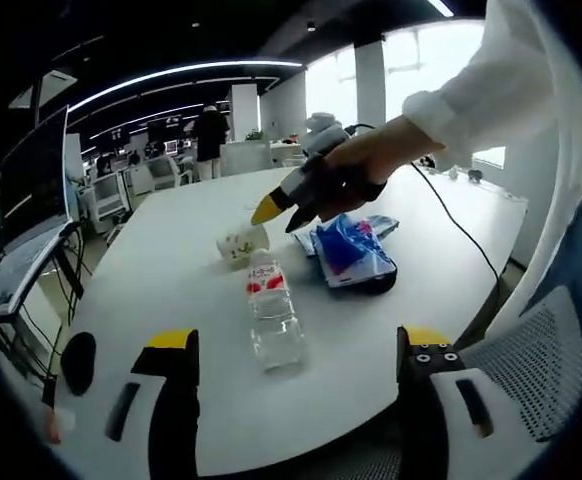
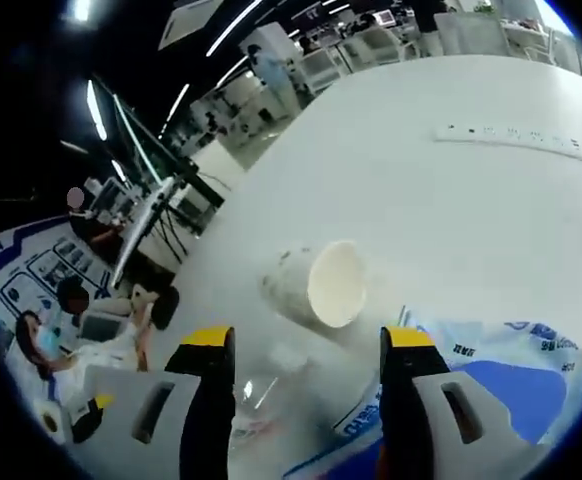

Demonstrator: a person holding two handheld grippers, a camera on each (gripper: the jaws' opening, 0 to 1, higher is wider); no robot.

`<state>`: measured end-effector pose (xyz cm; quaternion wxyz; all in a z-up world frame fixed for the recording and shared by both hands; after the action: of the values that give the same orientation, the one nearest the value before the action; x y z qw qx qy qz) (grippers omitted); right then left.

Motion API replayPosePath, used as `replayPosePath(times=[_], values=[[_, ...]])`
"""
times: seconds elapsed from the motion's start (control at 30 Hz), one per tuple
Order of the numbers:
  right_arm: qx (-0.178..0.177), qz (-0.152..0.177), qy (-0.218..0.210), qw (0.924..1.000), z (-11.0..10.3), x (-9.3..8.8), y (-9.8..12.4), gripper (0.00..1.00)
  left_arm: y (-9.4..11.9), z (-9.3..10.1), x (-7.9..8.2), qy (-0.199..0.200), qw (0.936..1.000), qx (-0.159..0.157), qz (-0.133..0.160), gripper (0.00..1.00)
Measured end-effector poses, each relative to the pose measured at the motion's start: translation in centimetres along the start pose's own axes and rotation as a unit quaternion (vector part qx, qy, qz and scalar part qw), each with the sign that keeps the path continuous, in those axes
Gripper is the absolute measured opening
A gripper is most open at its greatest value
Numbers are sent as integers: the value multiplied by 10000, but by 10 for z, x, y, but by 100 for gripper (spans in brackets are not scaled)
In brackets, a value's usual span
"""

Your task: Arrange the tabletop items into an orderly group along one side of the table until the central work area is clear of visible clutter.

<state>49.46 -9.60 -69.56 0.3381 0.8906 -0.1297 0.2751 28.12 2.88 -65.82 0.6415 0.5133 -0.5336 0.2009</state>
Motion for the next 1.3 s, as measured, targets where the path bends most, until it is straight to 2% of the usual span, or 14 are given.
replayPosePath(times=[0.17,0.73,0.83,0.9,0.93,1.03,1.3], values=[[-8,94,42,9999,1,4,-4,54,0,1,-1,-9,10000,-20,-32,82],[-30,186,-9,9998,4,1,-17,28,1,-1,-2,-92,9999,37,-71,79],[-113,201,3,9997,6,1,-17,13,1,-1,-3,-111,9999,27,-76,78],[-388,382,-171,9984,13,5,-17,4,0,-1,-3,-126,9999,29,-90,77],[-278,344,-120,9989,10,4,-18,4,0,-1,-3,-123,9999,23,-92,77],[-257,427,-151,9986,9,5,-19,0,0,-1,-3,-139,9999,21,-87,77],[-234,426,-31,9988,5,6,-16,0,0,0,-4,-167,9998,8,-119,76]])
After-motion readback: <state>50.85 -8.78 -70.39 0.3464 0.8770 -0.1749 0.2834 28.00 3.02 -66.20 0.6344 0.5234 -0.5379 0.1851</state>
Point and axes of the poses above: the point that each gripper's makers call its tool centre point, and the gripper's own axes: y roughly backward along the fingers, z roughly to its right, x roughly out of its top, the point moved 2 cm from there along y, roughly backward along the fingers, and after that the axes turned 10 degrees about x, right-handed, at the moved point
